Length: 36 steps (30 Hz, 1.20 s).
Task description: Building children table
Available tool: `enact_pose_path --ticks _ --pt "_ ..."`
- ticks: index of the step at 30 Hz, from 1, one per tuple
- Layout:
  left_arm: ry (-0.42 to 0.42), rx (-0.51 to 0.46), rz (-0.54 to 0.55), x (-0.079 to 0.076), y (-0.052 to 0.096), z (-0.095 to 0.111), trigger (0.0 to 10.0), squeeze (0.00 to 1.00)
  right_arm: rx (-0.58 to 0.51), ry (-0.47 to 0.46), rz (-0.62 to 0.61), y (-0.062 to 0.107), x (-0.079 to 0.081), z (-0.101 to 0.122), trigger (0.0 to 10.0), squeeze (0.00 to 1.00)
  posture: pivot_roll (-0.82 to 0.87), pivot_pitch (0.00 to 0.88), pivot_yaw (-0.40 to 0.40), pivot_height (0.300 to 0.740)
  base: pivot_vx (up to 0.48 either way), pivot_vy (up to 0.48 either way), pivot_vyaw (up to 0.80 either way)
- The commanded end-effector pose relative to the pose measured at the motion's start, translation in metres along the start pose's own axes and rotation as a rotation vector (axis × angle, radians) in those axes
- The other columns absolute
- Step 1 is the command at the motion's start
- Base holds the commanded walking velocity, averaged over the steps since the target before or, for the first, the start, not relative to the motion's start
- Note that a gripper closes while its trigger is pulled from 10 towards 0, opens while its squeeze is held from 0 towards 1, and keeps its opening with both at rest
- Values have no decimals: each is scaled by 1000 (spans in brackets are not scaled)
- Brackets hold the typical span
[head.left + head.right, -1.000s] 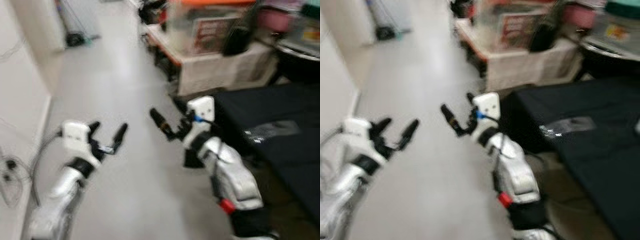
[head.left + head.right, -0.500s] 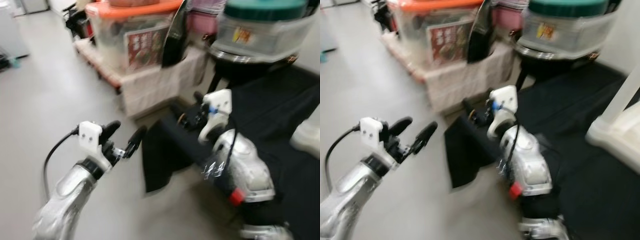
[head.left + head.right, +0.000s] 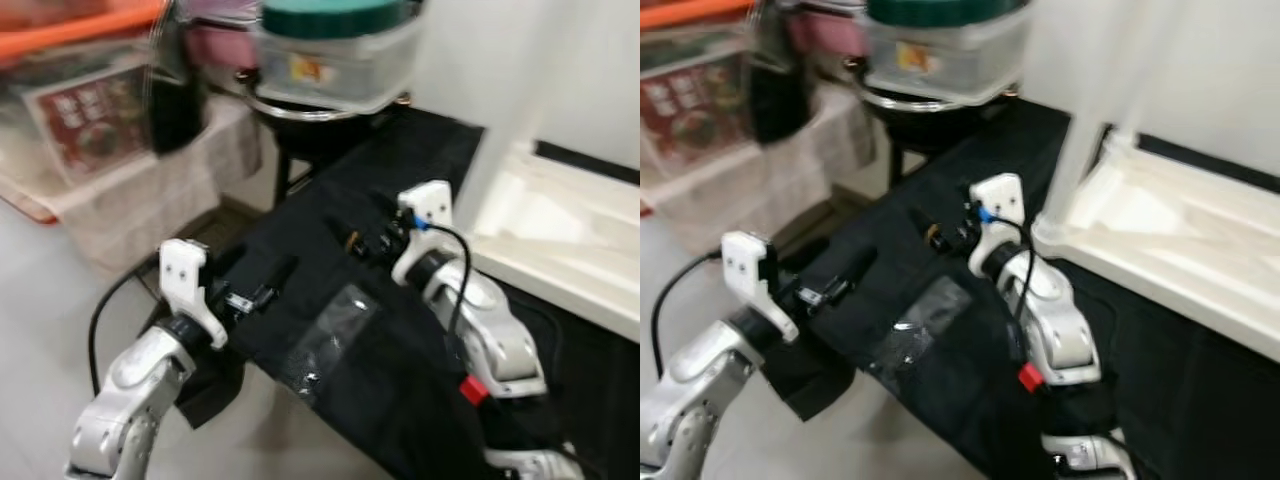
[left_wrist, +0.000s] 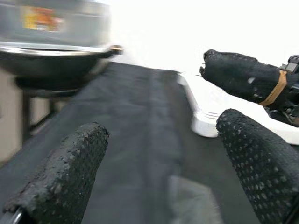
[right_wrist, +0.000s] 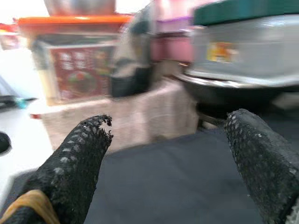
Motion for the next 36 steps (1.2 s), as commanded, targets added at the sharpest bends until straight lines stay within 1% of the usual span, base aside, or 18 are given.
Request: enact_pose_path --ticks 1,6,7,11,13,16,17,21,22,23,26,27,28,29,30,31,33,36 --pt "3 17 -11 0 4 -2 10000 0 -11 -5 100 2 9 6 10000 0 31 50 12 740 0 0 -800" --pt "7 27 -26 -2 7 -4 10000 0 20 35 143 10 4 7 10000 0 31 50 12 740 0 0 -800" --pt "4 37 -31 -3 9 -6 10000 0 73 92 77 14 -14 4 10000 0 29 55 12 740 0 0 -800" --pt "1 43 -32 -4 10 -7 10000 0 104 124 35 17 -24 2 10000 0 29 55 12 740 0 0 -800" --pt "0 50 -35 -5 10 -9 10000 0 174 149 -33 20 -36 -7 10000 0 30 67 10 740 0 0 -800" --pt "0 52 -37 -6 11 -9 10000 0 202 156 -57 22 -41 -11 10000 0 30 67 10 740 0 0 -800" --pt "0 56 -37 -7 12 -10 10000 0 246 161 -98 23 -48 -18 10000 0 34 75 7 740 0 0 -800" --pt "0 59 -34 -8 13 -10 10000 0 285 171 -141 23 -55 -26 10000 0 37 82 6 740 0 0 -800" --pt "1 62 -32 -10 14 -10 10000 0 339 190 -177 21 -64 -34 10000 0 48 96 1 740 0 0 0" --pt "1 62 -32 -10 14 -10 10000 0 339 190 -177 21 -64 -34 10000 0 48 96 1 740 0 0 0" --pt "5 75 -24 -13 21 -11 10000 0 464 251 -225 17 -89 -45 10000 0 57 120 -1 740 0 0 0" --pt "5 75 -24 -13 21 -11 10000 0 464 251 -225 17 -89 -45 10000 0 57 120 -1 740 0 0 0" --pt "2 83 -24 -14 24 -11 10000 0 500 276 -225 17 -96 -45 10000 0 69 136 -5 740 0 0 0" --pt "2 83 -24 -14 24 -11 10000 0 500 276 -225 17 -96 -45 10000 0 69 136 -5 740 0 0 0" --pt "2 91 -25 -16 27 -12 10000 0 538 293 -238 17 -107 -44 10000 0 78 152 -6 740 0 0 0" --pt "2 91 -25 -16 27 -12 10000 0 538 293 -238 17 -107 -44 10000 0 78 152 -6 740 0 0 0" --pt "1 105 -21 -20 35 -12 10000 0 542 318 -269 17 -125 -31 10000 0 93 174 -7 740 0 0 0" --pt "4 111 -17 -21 39 -12 10000 0 533 328 -264 16 -130 -24 10000 0 97 187 -6 740 0 0 0"
Point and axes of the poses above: a point about 5 cm out from each wrist's last joint towards the gripper, its own y axis pointing back from the gripper into the wrist, its own z axis along the axis of the wrist's last joint, x = y × z, the point moved 1 cm from there along -y, pointing out of the wrist towards the gripper, and after that the axes turned 1 degree about -y, right-handed, at the moved point
